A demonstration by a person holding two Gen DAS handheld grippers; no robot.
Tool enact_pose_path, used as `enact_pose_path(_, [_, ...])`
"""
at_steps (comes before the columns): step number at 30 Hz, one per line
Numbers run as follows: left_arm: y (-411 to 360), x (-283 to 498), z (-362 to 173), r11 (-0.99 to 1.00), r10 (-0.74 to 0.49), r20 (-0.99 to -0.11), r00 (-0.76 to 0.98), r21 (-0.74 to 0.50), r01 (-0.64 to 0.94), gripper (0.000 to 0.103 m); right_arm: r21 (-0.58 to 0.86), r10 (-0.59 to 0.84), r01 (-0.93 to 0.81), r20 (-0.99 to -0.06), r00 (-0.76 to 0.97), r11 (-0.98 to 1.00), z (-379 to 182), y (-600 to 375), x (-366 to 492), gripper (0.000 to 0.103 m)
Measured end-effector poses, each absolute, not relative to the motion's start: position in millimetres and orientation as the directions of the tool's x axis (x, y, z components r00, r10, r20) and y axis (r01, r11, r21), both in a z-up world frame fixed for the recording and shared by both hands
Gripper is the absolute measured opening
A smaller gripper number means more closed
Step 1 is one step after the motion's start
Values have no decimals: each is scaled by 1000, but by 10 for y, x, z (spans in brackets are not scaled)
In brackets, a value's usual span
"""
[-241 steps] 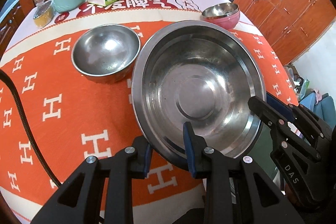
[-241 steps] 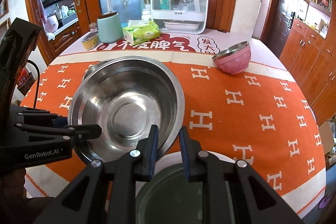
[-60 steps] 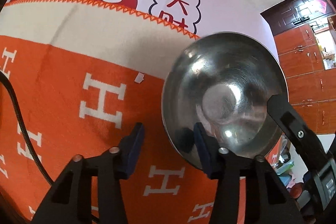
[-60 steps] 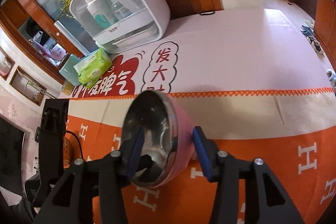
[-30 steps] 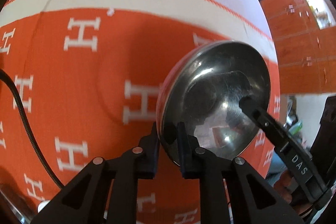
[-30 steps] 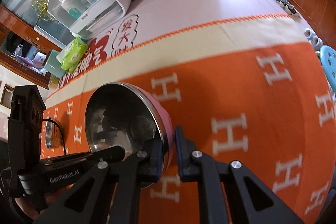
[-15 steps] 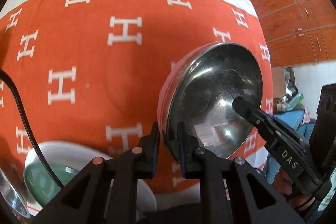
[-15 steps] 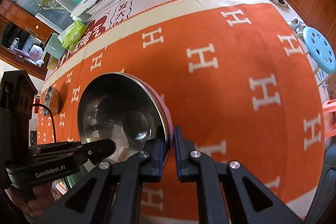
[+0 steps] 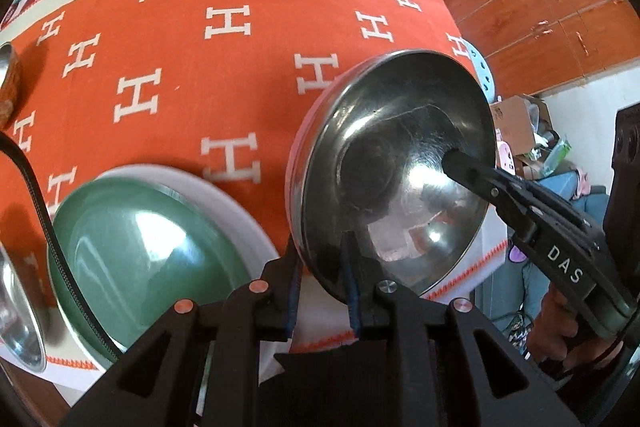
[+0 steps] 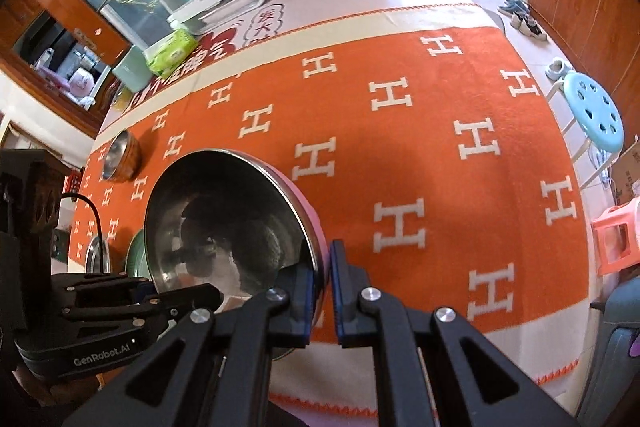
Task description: Organize plates and bowls
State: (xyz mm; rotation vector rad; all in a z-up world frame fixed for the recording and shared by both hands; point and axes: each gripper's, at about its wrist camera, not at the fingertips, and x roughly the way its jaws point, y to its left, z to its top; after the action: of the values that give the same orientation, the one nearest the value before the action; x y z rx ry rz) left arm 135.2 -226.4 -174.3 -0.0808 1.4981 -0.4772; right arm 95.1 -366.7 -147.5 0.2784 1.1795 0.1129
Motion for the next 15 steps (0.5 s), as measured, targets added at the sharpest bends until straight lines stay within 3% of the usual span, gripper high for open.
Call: enact_pose_path(15, [-1566, 718, -1408, 904, -342, -937, 72, -307, 296, 19, 230, 235, -58, -903, 358, 971, -1195, -2949, 514, 7])
